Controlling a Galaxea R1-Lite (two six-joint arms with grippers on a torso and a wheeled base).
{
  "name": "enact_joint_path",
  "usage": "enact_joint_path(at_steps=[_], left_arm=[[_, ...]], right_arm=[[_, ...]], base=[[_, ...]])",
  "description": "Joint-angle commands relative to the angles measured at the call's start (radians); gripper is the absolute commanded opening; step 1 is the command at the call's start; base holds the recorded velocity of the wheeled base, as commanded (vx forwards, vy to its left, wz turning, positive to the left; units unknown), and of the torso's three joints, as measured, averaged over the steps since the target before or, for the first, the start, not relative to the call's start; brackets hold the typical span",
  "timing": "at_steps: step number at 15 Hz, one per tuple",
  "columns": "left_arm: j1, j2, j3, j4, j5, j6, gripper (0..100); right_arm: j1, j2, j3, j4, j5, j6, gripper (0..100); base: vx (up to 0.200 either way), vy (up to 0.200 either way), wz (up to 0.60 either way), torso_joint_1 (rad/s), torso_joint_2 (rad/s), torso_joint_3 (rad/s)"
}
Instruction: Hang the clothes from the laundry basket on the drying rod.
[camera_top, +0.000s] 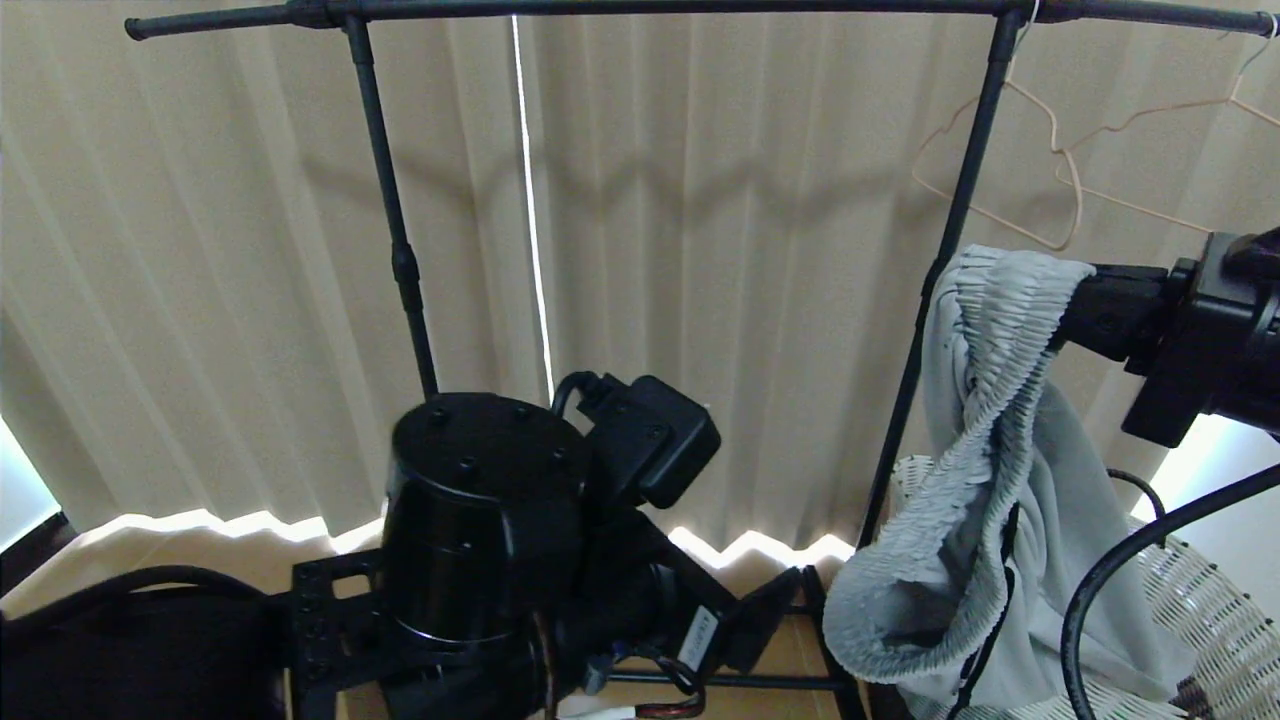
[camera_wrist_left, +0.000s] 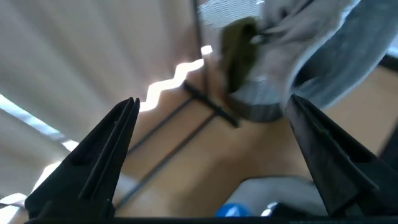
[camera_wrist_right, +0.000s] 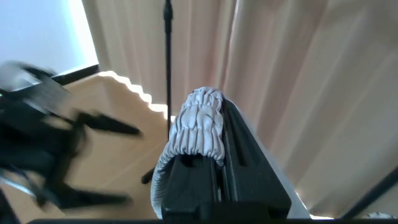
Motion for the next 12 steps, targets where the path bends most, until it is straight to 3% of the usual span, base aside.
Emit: enact_joint_path(at_steps=[1,7,12], left_arm=[[-0.038,0.1,-0.013,-0.038,0.002,-0.018,100],[-0.047,0.214,-0.093,-0.08,0.045,-0.033,100],[-0.067,0.281,-0.108,-0.192,0.045,-0.069,100]], right_arm=[[0.003,-0.025,0.001,0.0,0.012,0.005,0],[0.006,-0.063,0.002,0.003,0.027,0.019,0],[0.006,-0.096,0.014,0.011,0.027,0.019,0]], base=[[0.0,0.0,0.0,0.0,0.0,0.0],[0.0,0.0,0.0,0.0,0.0,0.0],[0.0,0.0,0.0,0.0,0.0,0.0]])
